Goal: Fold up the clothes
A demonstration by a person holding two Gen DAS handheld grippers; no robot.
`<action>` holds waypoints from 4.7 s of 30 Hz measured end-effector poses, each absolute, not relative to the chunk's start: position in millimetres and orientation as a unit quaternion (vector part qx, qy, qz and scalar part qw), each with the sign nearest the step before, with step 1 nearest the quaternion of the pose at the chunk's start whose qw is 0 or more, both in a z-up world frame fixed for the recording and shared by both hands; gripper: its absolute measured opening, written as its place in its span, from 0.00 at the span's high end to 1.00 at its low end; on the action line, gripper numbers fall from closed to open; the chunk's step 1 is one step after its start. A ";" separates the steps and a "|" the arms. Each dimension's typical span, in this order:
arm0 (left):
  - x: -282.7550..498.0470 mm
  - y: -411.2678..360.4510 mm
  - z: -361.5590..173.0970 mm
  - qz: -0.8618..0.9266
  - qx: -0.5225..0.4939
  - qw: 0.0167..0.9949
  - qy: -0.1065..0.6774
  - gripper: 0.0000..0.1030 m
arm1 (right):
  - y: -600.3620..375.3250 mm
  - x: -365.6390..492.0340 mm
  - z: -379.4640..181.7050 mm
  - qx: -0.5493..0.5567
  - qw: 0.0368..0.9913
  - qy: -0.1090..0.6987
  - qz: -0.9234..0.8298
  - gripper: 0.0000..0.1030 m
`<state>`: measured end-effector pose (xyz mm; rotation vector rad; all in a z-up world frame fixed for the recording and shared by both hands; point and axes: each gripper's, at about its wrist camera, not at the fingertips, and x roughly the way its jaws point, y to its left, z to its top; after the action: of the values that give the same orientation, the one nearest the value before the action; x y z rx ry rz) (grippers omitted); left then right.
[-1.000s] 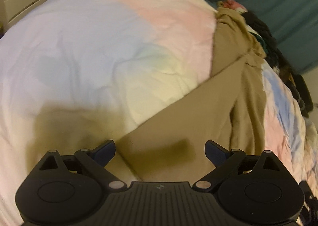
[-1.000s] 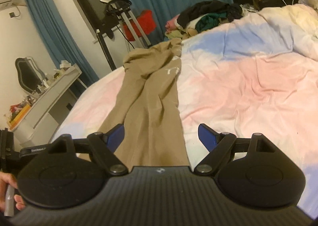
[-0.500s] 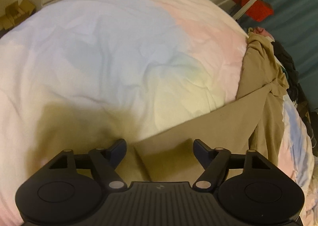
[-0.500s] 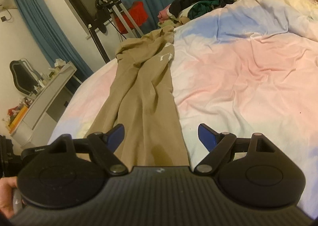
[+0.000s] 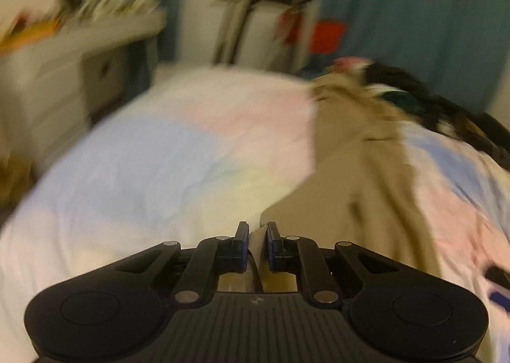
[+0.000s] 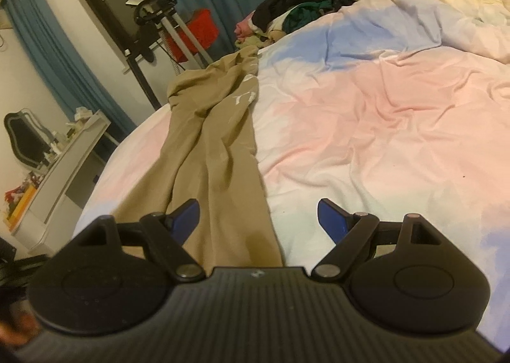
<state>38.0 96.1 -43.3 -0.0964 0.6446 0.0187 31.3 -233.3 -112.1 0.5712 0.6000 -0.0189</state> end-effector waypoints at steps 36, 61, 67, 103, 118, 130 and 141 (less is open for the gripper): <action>80.7 97.2 -136.8 -0.075 -0.304 0.810 0.495 0.29 | -256.7 51.6 -190.6 0.494 0.769 0.387 0.124 0.41; 65.6 111.4 -117.0 -0.116 -0.400 0.798 0.435 0.94 | -248.9 34.1 -163.3 0.456 0.796 0.369 0.150 0.91; 73.5 119.7 -77.4 -0.164 -0.410 0.797 0.412 0.95 | -255.9 31.7 -124.0 0.469 0.801 0.337 0.156 0.92; 176.0 42.2 -21.8 -0.144 -0.287 0.876 0.359 0.95 | -293.0 122.4 -74.9 0.450 0.839 0.283 0.118 0.91; 290.2 7.7 -120.8 -0.092 -0.125 0.925 0.348 0.94 | -250.9 259.7 -147.1 0.252 0.912 0.308 0.102 0.90; 231.1 -5.1 -91.2 -0.112 -0.068 0.936 0.327 0.25 | -244.7 200.2 -106.9 0.240 0.930 0.271 0.069 0.21; 131.0 -12.2 -42.4 -0.134 -0.048 0.950 0.279 0.11 | -234.4 94.7 -63.2 0.182 0.958 0.216 0.051 0.21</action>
<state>131.0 -12.2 -42.4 -0.0978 0.5678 -0.2716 94.7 -234.4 -63.2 0.3688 0.4387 0.1039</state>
